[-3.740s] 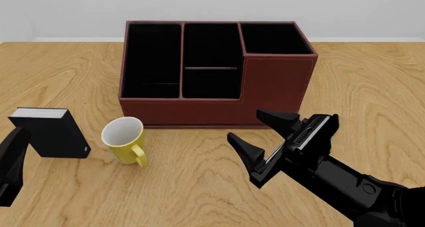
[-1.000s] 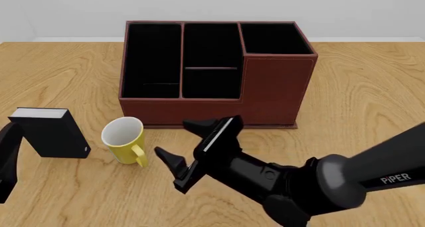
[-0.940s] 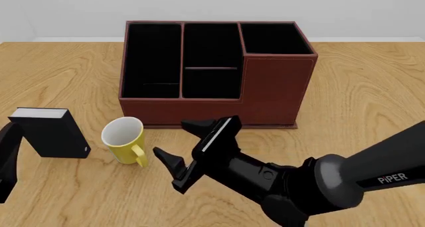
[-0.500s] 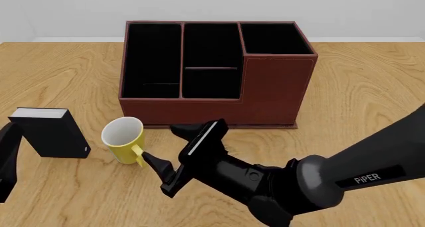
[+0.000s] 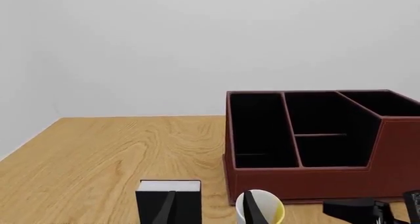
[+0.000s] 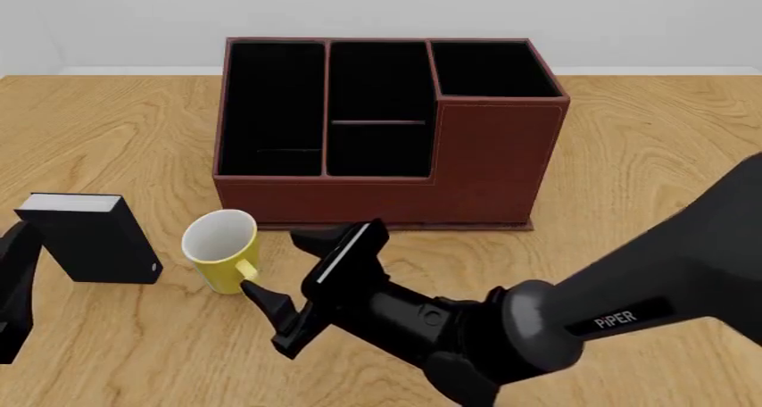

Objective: Pick up the yellow and white mug and place it to the right of the caddy.

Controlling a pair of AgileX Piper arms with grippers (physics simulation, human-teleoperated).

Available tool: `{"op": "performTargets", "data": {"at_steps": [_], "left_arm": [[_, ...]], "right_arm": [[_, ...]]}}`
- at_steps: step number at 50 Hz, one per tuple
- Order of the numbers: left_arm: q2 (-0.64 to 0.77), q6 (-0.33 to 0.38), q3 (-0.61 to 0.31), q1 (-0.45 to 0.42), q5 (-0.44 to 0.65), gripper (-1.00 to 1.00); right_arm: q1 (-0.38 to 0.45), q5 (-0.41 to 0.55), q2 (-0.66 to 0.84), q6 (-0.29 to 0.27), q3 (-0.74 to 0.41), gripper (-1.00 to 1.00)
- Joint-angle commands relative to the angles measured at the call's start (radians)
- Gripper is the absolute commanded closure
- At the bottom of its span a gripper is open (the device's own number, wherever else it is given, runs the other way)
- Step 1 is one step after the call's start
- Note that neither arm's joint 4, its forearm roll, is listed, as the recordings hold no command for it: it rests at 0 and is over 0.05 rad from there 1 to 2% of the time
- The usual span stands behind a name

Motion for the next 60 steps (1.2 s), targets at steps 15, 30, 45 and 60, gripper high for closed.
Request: {"op": "performTargets", "data": {"at_steps": [15,30,45,60], "left_arm": [[0.000,0.007,-0.001,-0.001,0.001,-1.00],[0.000,0.019,-0.014,-0.005,0.014,-1.00],[0.000,0.023,-0.021,-0.004,0.019,-1.00],[0.001,0.022,-0.027,-0.001,0.020,-1.00]], "right_arm": [[0.003,0.013,0.053,0.012,-0.047,-1.00],[0.001,0.012,0.082,0.019,-0.069,-1.00],[0.000,0.017,0.103,0.027,-0.089,-1.00],[0.001,0.031,0.121,0.029,-0.117,-1.00]]}}
